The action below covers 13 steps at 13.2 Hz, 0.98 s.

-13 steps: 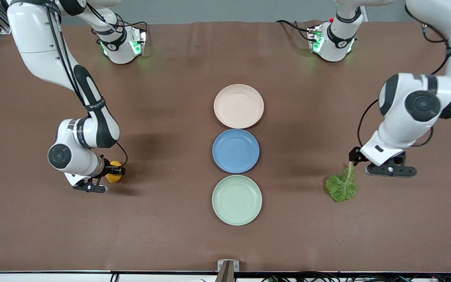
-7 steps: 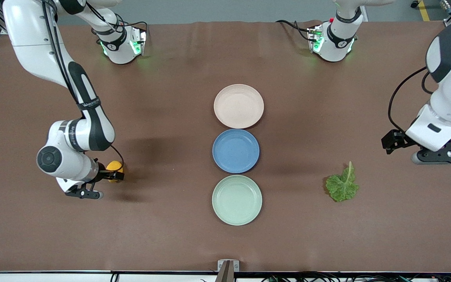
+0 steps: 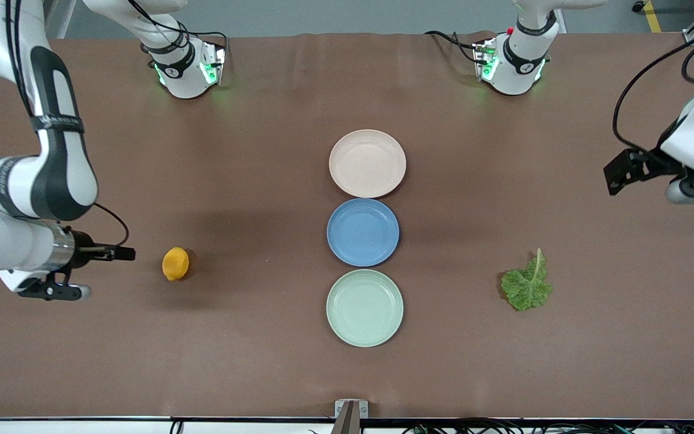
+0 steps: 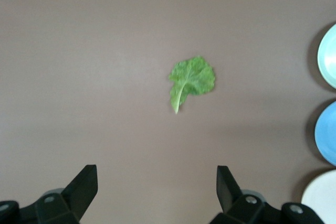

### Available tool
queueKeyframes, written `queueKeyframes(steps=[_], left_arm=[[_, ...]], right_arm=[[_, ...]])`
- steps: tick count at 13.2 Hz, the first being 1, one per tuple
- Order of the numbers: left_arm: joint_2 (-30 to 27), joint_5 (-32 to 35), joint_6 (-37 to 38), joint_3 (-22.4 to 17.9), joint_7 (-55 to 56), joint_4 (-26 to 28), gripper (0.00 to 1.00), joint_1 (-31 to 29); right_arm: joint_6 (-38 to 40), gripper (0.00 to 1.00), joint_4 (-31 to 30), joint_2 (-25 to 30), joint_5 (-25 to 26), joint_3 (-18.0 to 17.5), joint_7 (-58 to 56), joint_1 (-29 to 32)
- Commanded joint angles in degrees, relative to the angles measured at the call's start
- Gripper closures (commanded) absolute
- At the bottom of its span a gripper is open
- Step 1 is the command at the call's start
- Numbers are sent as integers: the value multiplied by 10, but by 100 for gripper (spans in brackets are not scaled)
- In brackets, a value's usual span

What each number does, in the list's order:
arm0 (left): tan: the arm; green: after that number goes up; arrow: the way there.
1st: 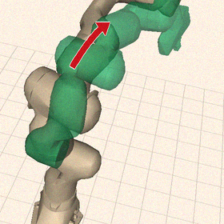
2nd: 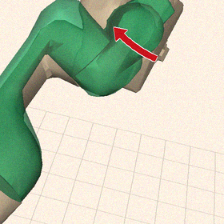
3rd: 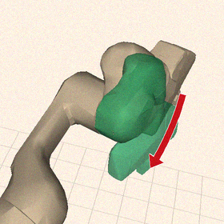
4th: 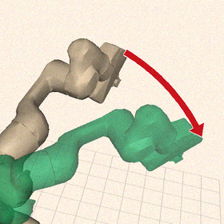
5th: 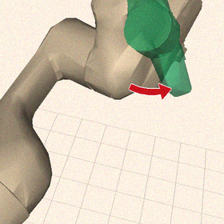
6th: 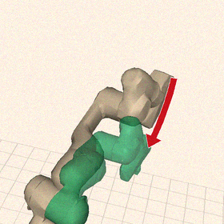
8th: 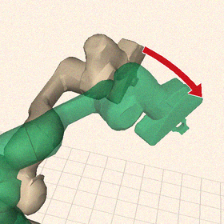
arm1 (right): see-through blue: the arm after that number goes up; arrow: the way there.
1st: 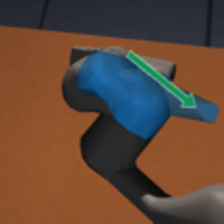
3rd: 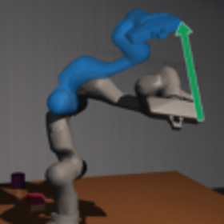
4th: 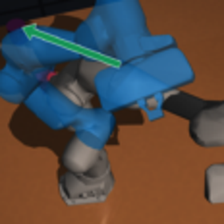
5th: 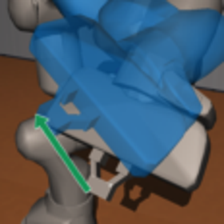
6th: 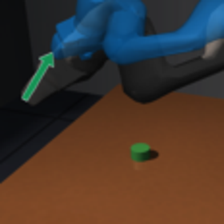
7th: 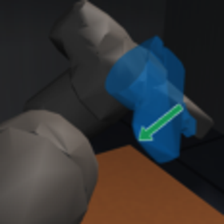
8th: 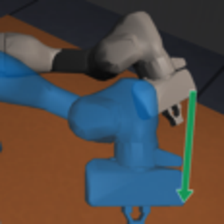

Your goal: Pick lemon and lettuce from plates

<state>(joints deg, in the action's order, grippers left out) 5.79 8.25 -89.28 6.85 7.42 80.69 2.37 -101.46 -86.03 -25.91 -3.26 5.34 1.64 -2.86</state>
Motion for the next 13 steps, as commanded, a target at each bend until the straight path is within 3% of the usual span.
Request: queueKeyframes(steps=[1, 5, 8, 13], left_arm=[[-24, -19, 32, 3, -8, 7, 0, -4], [-67, -78, 45, -3, -37, 51, 0, -32], [-97, -80, 42, -4, -38, 85, 0, -33], [-98, -80, 40, -4, -38, 86, 0, -38]], right_arm=[[44, 0, 17, 37, 13, -3, -10, 14], [122, 0, 106, 33, 13, -3, -9, 29], [133, 0, 111, 40, 3, -4, -6, 30], [170, 0, 98, 81, 9, -6, -12, 31]])
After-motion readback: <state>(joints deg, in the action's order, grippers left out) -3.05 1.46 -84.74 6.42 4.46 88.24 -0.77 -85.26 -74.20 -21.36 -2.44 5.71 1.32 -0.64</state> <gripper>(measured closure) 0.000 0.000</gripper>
